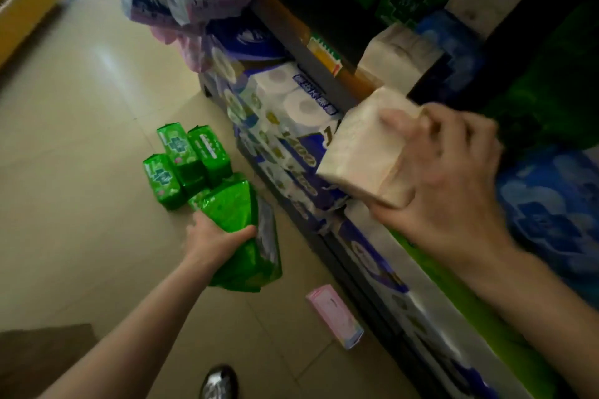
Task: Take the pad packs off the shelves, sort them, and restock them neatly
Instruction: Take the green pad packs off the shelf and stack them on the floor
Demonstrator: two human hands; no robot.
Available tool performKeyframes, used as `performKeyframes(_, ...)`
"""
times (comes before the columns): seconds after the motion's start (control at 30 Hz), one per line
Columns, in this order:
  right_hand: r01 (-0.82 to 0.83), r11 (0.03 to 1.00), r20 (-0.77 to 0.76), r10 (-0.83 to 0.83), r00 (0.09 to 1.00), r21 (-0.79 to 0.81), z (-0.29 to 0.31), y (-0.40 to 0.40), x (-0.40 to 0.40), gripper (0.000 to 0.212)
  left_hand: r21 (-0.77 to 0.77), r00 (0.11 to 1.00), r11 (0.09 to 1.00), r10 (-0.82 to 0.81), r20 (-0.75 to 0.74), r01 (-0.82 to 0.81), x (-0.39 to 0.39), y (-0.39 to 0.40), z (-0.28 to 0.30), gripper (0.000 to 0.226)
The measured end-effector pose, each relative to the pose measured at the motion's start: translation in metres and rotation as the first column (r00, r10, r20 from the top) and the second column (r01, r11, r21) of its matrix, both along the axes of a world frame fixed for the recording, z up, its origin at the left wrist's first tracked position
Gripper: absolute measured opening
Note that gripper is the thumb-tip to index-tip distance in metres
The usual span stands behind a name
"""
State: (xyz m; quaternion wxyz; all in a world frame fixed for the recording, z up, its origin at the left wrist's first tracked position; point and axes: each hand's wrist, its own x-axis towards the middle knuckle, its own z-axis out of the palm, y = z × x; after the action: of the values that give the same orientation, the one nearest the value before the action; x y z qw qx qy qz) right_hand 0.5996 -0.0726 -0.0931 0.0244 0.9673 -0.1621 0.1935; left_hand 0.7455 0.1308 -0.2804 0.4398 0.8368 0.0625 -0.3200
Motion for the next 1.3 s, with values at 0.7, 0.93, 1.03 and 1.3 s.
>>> performKeyframes(0.7,0.131,0.945,-0.794,0.17,0.584,0.298,-0.545,0.08,0.093,0.069,0.228,0.864,0.84,0.504,0.005,-0.491,0.098,0.099,-0.325,0.101)
performKeyframes(0.93,0.15,0.933,-0.701,0.133,0.701,0.327,-0.604,0.058,0.134,0.081,0.012,0.951,0.951,0.308,-0.04,-0.308,0.122,0.076,-0.392,0.067)
performKeyframes(1.03,0.142,0.909,-0.614,0.143,0.776,0.391,-0.617,0.06,0.143,0.089,0.026,0.986,0.998,0.061,-0.154,-0.058,0.104,0.061,-0.405,0.057)
performKeyframes(1.3,0.115,0.745,-0.436,0.251,0.864,0.657,-0.625,0.053,0.133,0.08,0.154,0.801,0.986,-0.041,0.598,-0.064,0.065,0.05,-0.409,0.051)
